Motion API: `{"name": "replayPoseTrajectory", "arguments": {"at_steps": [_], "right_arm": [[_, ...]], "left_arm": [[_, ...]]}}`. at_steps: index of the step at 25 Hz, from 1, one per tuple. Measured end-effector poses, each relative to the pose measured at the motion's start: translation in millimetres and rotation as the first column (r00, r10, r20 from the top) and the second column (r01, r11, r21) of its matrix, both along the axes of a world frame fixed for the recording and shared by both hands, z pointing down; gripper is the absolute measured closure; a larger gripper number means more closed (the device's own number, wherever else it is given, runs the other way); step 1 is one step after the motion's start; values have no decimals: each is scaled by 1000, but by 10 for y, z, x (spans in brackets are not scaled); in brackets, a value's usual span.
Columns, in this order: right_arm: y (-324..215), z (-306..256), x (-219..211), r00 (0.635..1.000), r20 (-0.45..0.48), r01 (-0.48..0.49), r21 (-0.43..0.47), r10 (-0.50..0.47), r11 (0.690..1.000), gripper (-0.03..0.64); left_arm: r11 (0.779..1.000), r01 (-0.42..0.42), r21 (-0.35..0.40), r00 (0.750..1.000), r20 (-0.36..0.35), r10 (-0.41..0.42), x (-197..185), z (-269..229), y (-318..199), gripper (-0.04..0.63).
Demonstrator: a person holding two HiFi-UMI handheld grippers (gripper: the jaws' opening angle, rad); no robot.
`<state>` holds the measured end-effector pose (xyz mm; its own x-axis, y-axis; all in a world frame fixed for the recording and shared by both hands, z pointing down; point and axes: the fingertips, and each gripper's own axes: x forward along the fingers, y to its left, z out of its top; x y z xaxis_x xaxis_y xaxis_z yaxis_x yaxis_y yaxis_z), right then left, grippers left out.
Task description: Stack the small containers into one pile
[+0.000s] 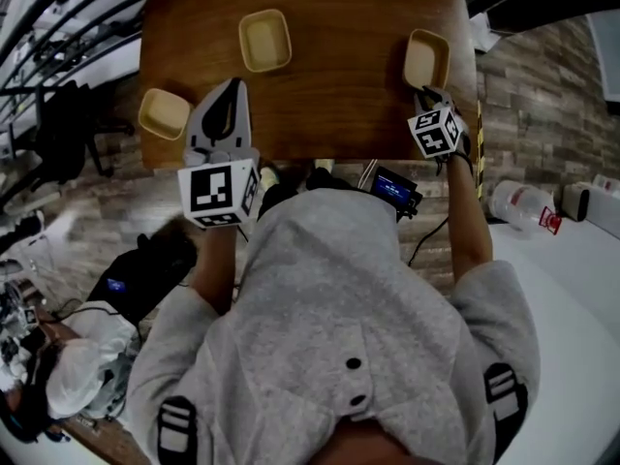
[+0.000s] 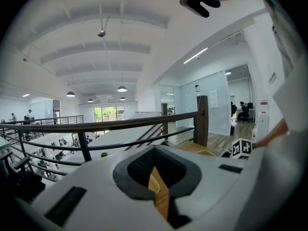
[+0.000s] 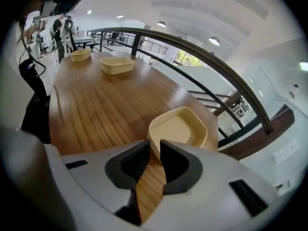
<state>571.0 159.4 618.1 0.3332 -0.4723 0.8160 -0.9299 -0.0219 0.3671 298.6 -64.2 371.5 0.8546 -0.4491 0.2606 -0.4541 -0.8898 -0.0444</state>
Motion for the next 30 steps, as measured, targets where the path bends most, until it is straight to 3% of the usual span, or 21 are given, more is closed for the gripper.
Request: {"name": "replayPoseTrajectory", "arguments": {"at_steps": [6,15,23,30], "right_arm": [[-83,182,36,986,-118,100,-161,-120,982,540],[-110,267,120,942,-238,151,-329,-237,932,581],[-201,136,123,944,-245,128,-348,-222,929,589],[-477,-148,-116,918,-300,156,-326,-259,932,589]], "left_arm": [[999,32,-5,999,8,-32,-116,11,-130,581],[998,52,-18,999,4,-52,-257,17,-208,581],[997,75,-14,997,-3,-75,-426,-48,-421,581],[993,118,-21,993,-18,-118,-800,-79,-575,581]]}}
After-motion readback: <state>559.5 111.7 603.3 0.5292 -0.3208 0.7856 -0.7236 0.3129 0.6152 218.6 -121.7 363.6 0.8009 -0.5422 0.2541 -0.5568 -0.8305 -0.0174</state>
